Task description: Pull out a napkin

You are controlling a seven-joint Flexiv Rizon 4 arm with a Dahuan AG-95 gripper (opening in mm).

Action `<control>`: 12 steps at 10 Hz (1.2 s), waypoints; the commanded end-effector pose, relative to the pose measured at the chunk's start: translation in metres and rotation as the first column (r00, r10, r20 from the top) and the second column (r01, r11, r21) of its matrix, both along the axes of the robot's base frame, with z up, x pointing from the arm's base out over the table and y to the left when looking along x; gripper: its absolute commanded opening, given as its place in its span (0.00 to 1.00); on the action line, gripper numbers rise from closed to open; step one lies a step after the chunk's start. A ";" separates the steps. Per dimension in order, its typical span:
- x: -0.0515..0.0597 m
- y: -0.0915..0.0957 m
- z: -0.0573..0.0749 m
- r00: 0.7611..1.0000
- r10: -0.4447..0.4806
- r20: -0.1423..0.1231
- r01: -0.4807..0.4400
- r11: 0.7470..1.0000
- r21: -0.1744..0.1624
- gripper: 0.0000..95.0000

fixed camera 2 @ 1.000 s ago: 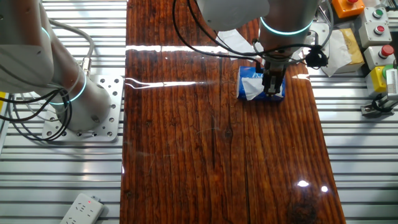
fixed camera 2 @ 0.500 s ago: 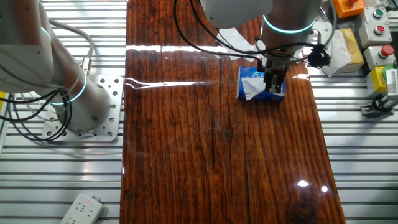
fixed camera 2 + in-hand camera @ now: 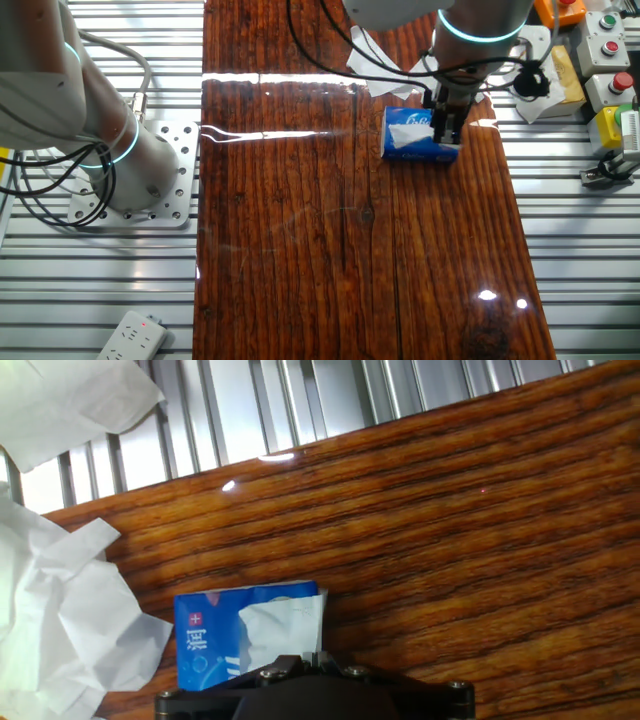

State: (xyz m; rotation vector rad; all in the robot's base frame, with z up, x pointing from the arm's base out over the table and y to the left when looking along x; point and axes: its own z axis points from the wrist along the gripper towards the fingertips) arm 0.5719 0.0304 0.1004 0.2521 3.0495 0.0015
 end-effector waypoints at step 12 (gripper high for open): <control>0.004 0.003 0.040 0.999 0.008 -0.044 -0.007 1.000 0.008 0.00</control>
